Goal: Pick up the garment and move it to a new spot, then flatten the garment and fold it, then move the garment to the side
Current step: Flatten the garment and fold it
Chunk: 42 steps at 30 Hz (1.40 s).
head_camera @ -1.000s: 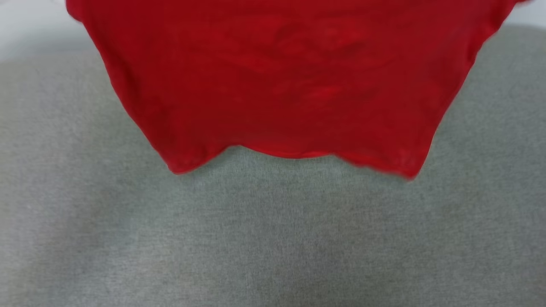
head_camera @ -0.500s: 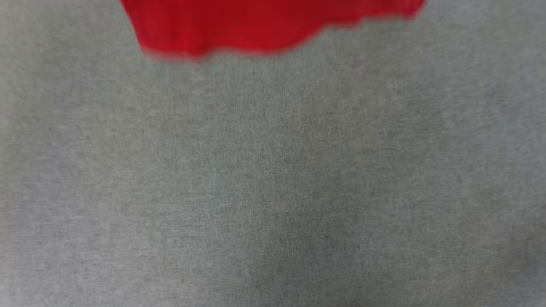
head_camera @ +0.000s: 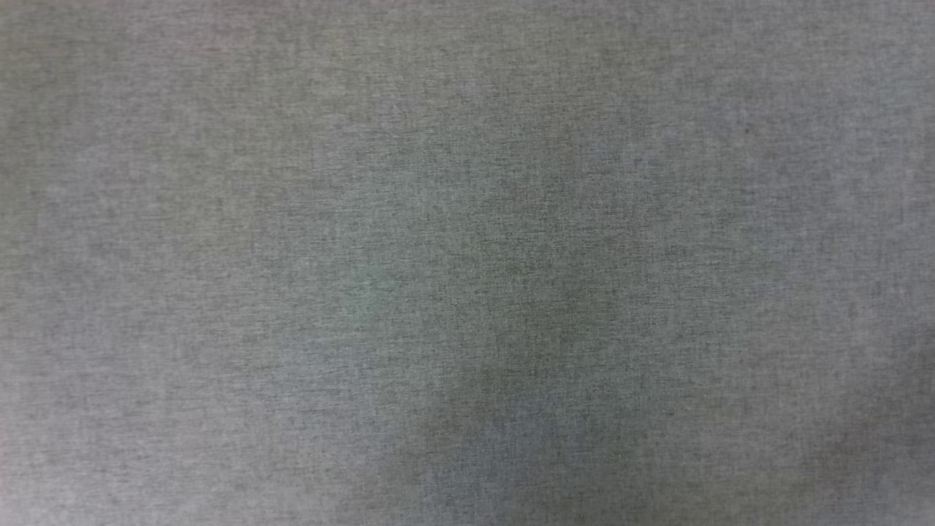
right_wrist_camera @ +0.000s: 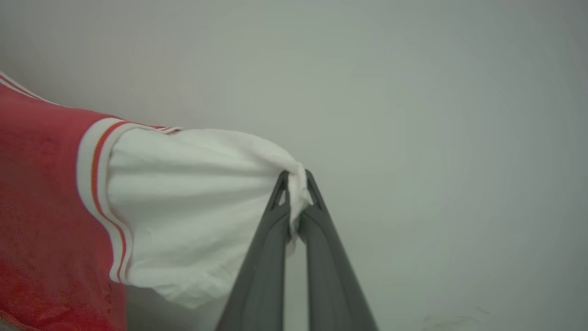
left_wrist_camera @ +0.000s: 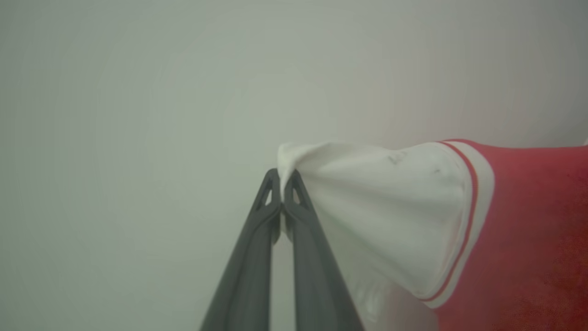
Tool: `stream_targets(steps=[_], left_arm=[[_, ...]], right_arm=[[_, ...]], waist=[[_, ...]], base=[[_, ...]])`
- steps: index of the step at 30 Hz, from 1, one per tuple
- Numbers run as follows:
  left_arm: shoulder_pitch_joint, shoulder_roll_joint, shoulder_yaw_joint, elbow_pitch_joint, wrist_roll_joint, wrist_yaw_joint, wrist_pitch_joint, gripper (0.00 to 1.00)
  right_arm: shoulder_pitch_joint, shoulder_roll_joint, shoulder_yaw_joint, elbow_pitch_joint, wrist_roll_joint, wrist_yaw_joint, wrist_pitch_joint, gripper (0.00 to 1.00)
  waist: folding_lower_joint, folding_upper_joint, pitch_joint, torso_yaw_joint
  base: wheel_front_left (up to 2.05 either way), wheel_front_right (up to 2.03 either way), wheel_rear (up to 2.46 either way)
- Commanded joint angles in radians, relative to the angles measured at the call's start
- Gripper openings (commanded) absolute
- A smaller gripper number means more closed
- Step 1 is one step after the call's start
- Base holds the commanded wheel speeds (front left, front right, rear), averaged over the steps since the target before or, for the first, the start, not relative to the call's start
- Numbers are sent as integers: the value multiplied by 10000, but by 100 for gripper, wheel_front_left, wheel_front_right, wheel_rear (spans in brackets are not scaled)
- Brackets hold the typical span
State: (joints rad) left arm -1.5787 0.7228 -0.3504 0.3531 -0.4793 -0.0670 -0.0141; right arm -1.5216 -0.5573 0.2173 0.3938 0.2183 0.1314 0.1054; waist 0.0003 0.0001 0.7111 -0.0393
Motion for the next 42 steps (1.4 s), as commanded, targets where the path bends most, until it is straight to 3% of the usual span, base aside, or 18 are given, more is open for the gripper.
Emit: stream_targets(steps=[1,6,12,21,26,32,42], left_arm=[[490,-34,-79,217,-40,-35,-220,0],[2374,-283,-515,650,-250,-123,-692,0],[5295,-679,-973,622,-729,78,-1078,0],[9737,-493,-1477,-1014,-1556,749,-607,0],[11682,-345,-1712,-1684,-1919,1272,-348,0],[13396,-95,-2068,-2202,-2208,1576,11,0],[15628,-62,-2026,-2975,-3144,2165,64,0]], right_arm=[[426,120,31,138,34,-14,-174,0],[1825,216,467,431,84,-14,-412,0],[3924,123,1122,521,490,-14,-402,0],[7758,-613,2044,-251,2050,-12,84,0],[10013,-1108,1639,-657,2305,-14,-262,0],[12377,-1362,1242,-1186,2581,-14,-581,0],[14755,-1894,1306,-2251,2957,-14,-549,0]], waist=[[-3,-1,-35,75],[-3,-1,-750,203],[-3,-1,-2045,331],[-3,-1,-3986,553],[-3,-1,-4697,737],[-3,-1,-5366,755],[-3,-1,-6161,472]], base=[[0,0,0],[0,0,0],[0,0,0],[0,0,0],[0,0,0],[0,0,0],[0,0,0]])
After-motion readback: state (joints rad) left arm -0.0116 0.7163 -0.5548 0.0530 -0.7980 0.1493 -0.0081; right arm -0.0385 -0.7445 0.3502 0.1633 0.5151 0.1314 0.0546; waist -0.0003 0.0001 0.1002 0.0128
